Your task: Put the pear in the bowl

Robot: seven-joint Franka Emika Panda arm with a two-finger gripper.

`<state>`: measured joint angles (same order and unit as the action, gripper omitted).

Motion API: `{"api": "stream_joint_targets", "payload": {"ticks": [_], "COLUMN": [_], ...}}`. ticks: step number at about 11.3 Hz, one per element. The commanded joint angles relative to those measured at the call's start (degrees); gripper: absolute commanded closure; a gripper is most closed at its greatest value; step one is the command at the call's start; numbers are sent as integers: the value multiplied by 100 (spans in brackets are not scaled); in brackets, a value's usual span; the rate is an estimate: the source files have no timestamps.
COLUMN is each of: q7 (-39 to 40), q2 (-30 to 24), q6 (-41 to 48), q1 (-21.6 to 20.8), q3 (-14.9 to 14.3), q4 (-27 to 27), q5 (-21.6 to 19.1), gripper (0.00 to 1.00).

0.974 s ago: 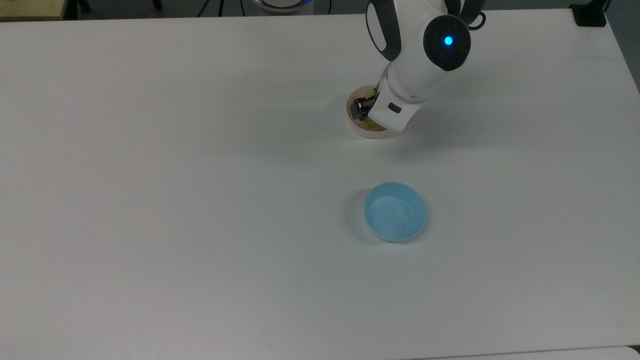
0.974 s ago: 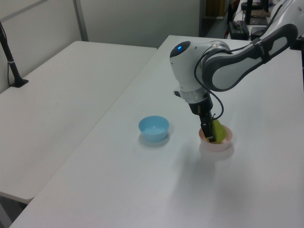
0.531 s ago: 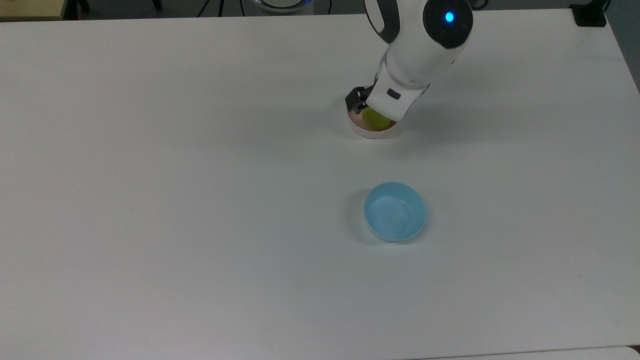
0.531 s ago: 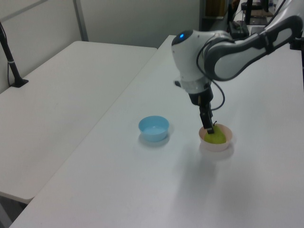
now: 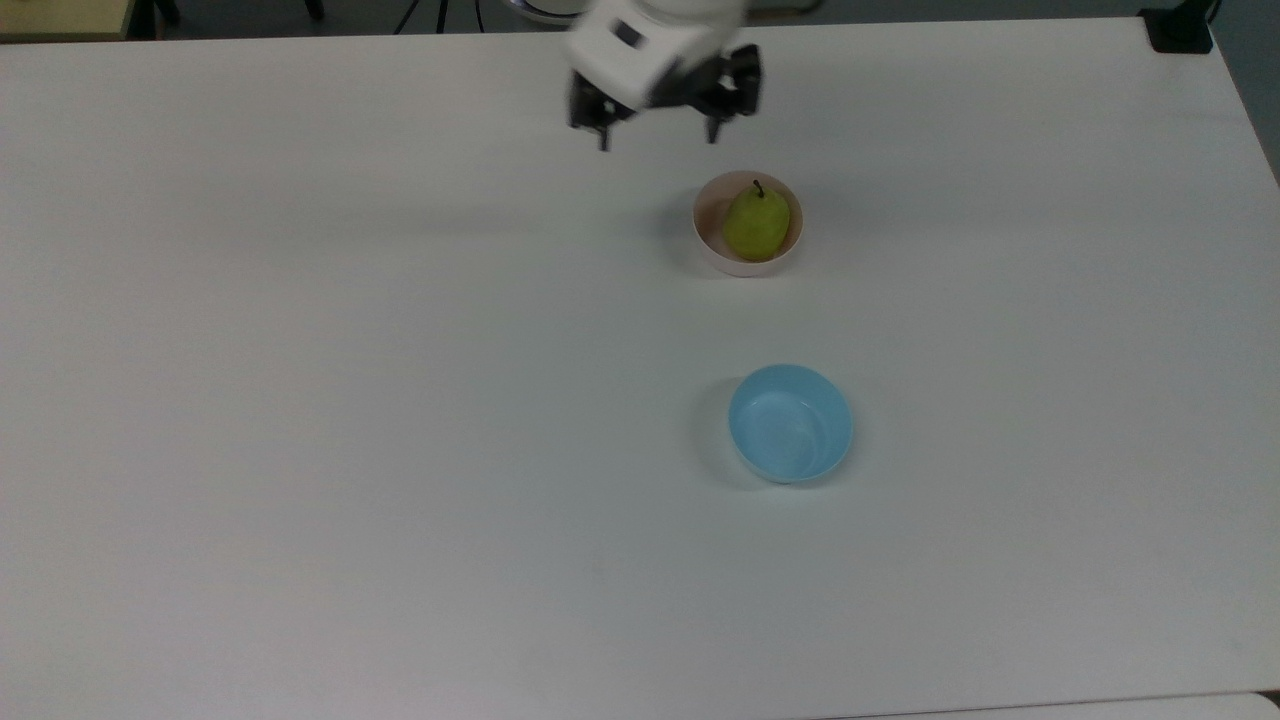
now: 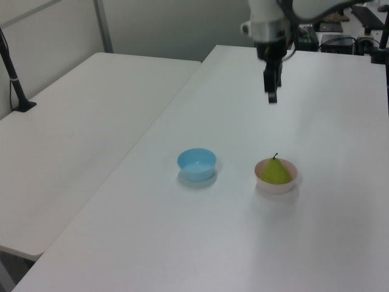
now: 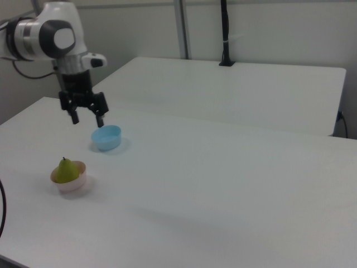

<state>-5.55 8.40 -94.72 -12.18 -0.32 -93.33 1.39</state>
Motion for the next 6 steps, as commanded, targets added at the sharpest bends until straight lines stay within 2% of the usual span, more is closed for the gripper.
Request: {"api": "stream_joint_targets", "payload": {"ticks": [1, 4, 6], "q7": [71, 28, 10], "q2": [-242, -216, -233], "q6": [181, 147, 129], "q1": [662, 1155, 1296], "q3": [-4, -4, -21], "q4": [-89, -88, -28], "q5": [63, 265, 274], "gripper": [0, 0, 0]}}
